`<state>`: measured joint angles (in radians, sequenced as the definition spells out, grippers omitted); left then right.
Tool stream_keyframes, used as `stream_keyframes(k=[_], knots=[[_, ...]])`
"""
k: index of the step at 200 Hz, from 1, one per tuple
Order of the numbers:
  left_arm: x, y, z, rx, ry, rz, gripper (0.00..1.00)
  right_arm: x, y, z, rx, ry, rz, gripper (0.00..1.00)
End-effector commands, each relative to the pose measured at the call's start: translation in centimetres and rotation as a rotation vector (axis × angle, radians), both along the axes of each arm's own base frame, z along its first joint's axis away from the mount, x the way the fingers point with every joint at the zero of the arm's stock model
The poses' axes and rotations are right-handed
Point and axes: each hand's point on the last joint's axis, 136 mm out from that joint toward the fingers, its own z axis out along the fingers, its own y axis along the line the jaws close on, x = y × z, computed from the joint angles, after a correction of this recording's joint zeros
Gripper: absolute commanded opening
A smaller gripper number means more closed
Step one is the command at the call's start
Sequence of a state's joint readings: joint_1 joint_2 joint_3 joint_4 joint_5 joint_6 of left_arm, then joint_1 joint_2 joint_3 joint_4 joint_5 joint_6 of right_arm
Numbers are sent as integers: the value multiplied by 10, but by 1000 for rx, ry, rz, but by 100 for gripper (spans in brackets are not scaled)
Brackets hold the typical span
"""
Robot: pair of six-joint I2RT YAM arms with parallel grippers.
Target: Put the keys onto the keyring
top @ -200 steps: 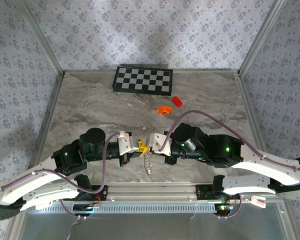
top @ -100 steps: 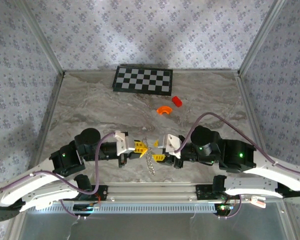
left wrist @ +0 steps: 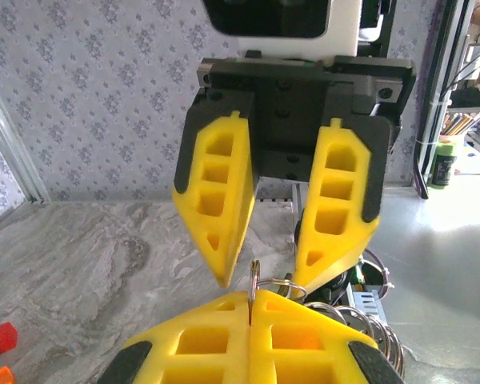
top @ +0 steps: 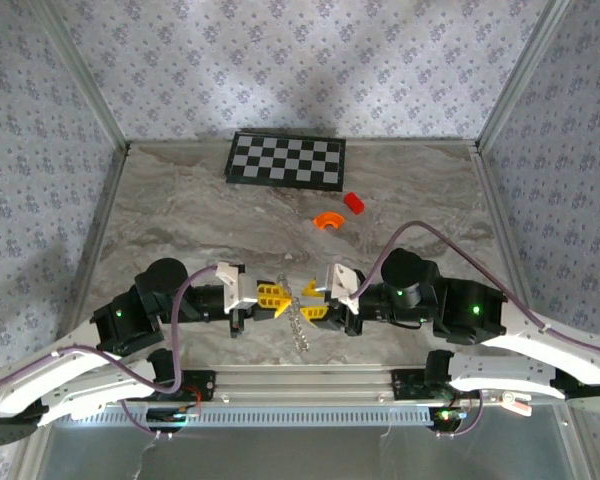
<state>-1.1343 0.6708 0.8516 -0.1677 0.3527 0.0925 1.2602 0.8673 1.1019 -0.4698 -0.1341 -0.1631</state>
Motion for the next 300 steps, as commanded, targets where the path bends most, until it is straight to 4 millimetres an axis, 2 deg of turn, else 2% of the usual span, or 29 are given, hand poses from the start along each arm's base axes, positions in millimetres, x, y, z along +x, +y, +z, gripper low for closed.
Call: stream_keyframes(k=[1,79,154,208,256,300], knots=[[-7,6,27,-91,-29,-25,0,-1,4,1,18,19,12,24],[-8,8,29,-96,-41,-26,0,1,10,-9,-3,45,27,17],[-11,9,31,-112,-42,-38,0,3,11,-9,5,41,28,10],[-12,12,35,-127,-44,-36,0,-3,5,-1,48,36,46,32],[-13,12,36,-128,-44,-39,0,-5,4,-3,59,48,48,39],[-13,12,36,-129,-43,-40,0,-5,7,-6,68,55,57,53]])
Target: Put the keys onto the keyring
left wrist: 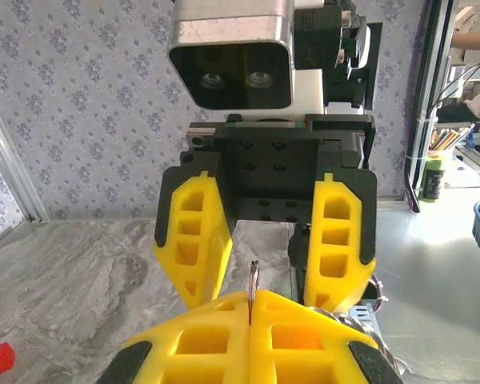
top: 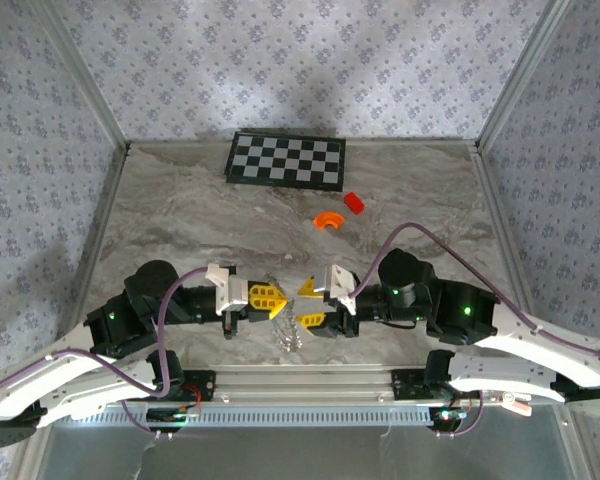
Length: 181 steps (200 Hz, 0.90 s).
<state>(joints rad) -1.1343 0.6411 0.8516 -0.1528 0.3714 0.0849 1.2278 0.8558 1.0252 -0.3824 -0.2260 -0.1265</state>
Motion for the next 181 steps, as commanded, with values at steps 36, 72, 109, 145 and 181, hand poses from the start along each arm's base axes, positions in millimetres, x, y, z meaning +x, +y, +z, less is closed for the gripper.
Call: stream_keyframes(k=[36,72,109,145,181], knots=[[-7,7,27,-88,-34,-21,0,-2,6,1,38,21,30,54],[-6,6,27,-91,-38,-19,0,0,9,3,66,31,34,53],[-7,7,28,-89,-40,-24,0,0,9,6,106,41,45,51],[-9,7,29,-93,-41,-32,0,2,11,5,128,53,45,50],[-11,10,32,-103,-46,-38,0,4,12,6,152,60,41,47]])
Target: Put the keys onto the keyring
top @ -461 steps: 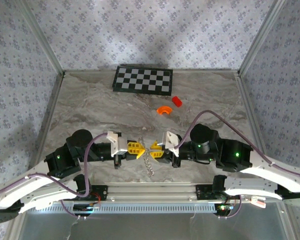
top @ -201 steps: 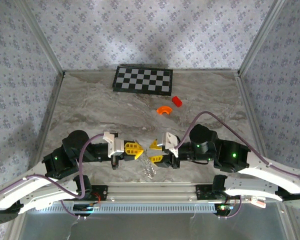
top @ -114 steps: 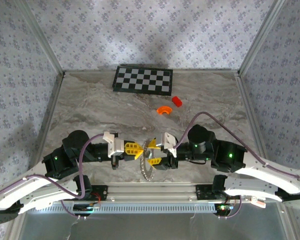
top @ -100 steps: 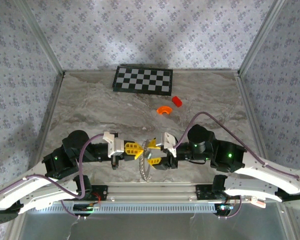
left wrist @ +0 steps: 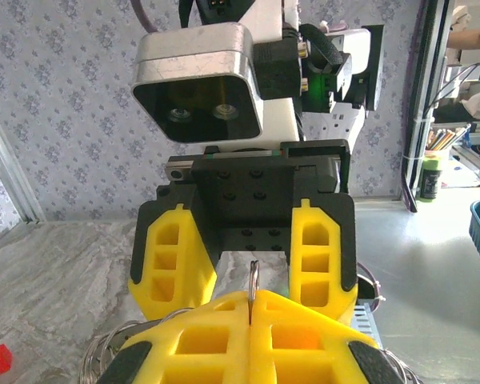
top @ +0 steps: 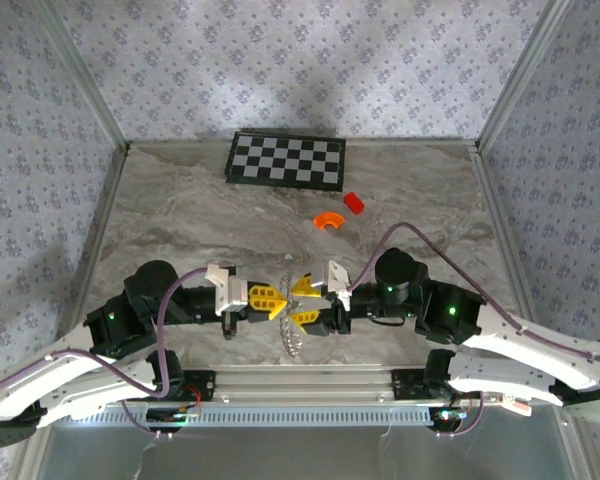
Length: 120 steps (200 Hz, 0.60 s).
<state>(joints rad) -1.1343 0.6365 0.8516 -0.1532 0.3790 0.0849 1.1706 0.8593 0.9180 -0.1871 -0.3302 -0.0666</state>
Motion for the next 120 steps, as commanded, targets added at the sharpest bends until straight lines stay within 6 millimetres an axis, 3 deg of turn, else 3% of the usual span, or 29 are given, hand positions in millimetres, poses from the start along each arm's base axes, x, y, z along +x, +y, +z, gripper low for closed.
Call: stream_keyframes(k=[1,60,120], knots=[[-9,9,31,-99,-44,-31,0,-2,0,11,60,9,12,47],[-10,9,30,-105,-35,-36,0,-2,1,7,76,32,24,40],[-10,10,30,-103,-34,-33,0,-9,2,7,97,39,66,41]])
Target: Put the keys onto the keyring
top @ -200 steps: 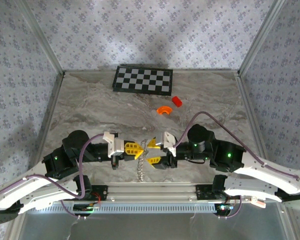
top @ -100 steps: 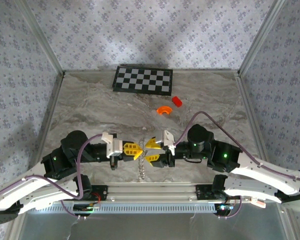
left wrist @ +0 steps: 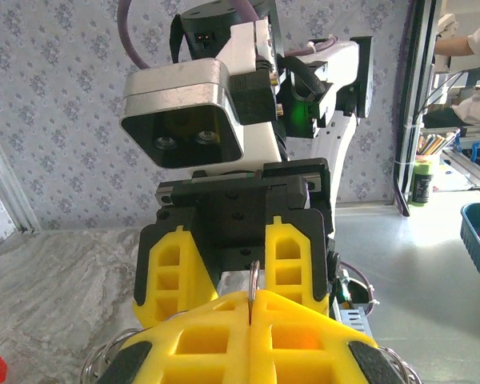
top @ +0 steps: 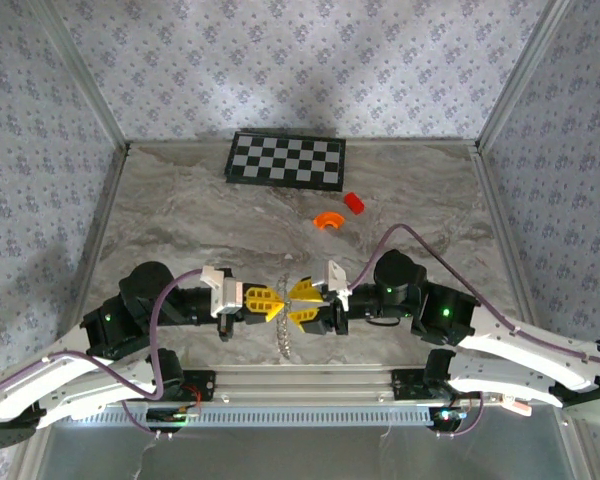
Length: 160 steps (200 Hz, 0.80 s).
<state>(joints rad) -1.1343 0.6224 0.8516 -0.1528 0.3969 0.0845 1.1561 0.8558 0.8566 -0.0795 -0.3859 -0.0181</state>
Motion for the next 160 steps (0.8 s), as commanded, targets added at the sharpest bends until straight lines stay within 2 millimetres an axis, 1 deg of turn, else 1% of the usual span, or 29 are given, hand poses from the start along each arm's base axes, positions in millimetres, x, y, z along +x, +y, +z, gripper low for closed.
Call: stream_keyframes(k=[1,24,50,80,114,145,160], knots=[[-6,7,26,-89,-27,-16,0,-7,-2,10,45,1,35,41],[-8,8,28,-95,-26,-25,0,-8,-3,7,41,-9,41,51],[-10,8,29,-96,-23,-39,0,-9,-3,7,49,-17,50,54],[-11,8,29,-96,-25,-41,0,-11,-4,9,63,-25,60,52],[-10,8,29,-92,-20,-38,0,-15,-3,5,62,-29,85,49],[-10,7,28,-93,-20,-41,0,-15,-2,5,60,-27,87,43],[-11,7,28,-96,-20,-46,0,-15,-2,5,61,-26,86,43]])
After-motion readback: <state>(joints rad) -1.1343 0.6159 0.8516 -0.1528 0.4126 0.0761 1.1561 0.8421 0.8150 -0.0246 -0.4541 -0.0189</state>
